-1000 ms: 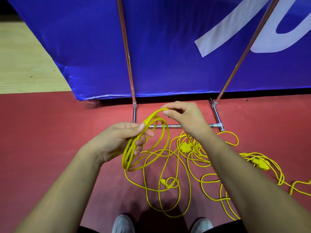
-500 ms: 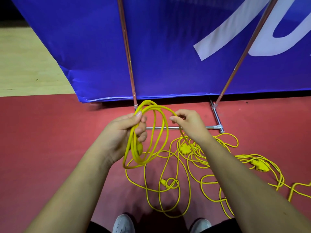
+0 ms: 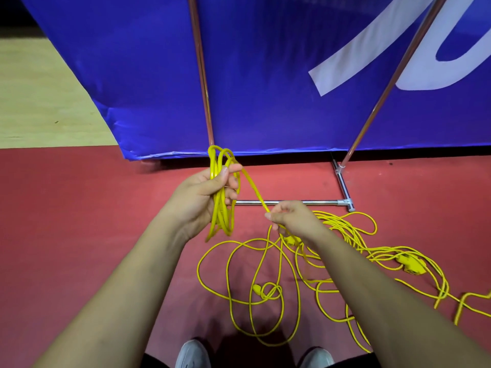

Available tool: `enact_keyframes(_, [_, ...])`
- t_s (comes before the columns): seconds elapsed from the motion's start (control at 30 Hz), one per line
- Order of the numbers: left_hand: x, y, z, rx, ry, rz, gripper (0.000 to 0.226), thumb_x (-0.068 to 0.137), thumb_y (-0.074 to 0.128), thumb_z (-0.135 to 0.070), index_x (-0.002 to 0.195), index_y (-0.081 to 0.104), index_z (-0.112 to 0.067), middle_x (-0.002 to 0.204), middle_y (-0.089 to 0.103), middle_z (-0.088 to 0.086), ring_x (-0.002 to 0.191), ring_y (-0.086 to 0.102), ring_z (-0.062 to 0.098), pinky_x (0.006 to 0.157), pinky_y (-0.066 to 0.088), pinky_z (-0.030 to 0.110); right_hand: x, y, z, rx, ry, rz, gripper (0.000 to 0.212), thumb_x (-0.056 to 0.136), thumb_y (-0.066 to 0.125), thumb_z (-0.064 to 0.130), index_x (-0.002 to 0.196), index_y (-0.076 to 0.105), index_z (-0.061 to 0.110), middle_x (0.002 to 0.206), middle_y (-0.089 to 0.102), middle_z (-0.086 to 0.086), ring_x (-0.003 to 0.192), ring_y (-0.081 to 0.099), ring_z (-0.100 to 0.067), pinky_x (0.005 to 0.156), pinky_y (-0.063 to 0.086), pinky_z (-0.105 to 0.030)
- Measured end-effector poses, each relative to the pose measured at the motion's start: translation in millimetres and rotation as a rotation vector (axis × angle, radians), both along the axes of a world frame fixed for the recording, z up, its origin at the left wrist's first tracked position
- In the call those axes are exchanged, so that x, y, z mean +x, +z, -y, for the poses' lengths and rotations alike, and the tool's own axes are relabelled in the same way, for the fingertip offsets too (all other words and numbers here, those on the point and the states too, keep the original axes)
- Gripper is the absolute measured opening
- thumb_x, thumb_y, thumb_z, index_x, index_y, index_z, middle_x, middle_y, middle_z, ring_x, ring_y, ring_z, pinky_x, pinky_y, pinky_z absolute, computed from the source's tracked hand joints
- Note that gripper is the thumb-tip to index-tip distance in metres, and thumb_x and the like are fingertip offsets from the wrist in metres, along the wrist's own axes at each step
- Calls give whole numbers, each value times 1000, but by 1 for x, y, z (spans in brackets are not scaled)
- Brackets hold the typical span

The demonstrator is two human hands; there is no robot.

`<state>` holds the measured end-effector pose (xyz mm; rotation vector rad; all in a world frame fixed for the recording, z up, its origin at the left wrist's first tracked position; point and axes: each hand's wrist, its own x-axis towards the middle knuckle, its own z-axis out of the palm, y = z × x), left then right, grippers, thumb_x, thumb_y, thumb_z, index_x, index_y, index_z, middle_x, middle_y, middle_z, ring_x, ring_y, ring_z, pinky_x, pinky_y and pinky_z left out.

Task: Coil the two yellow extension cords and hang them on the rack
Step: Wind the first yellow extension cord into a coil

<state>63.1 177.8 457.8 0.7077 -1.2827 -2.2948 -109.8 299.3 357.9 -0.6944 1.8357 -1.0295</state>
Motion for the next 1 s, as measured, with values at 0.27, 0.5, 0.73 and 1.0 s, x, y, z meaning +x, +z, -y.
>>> enact_keyframes(0.27, [5,-5,6,-210,-71,264,21,100,44,-25,88,49,-8,86,74,17,84,73,28,71,57,29,10,96,4,10,597,-74,10,86,69,11,80,71,5,45,47,4,41,35,-9,43,29,-19])
enact_keyframes(0.5, [14,0,-1,-216,-288,184,24,94,47,-22,86,59,-3,54,45,4,45,45,16,44,38,18,6,90,17,-393,298,260,13,80,66,10,90,66,2,60,54,-7,51,38,-12,50,30,-23])
enact_keyframes(0.73, [22,1,12,96,-130,69,17,84,51,-17,86,57,-1,57,50,3,46,49,15,46,42,21,-20,53,9,-293,163,82,2,89,62,4,88,64,5,64,59,-4,56,54,-11,58,46,-19])
enact_keyframes(1.0, [27,-2,14,88,-322,218,22,83,52,-15,91,61,4,73,67,19,55,66,27,51,50,29,-16,62,14,-355,60,-125,10,90,65,12,85,74,16,59,53,-1,55,40,-12,50,30,-22])
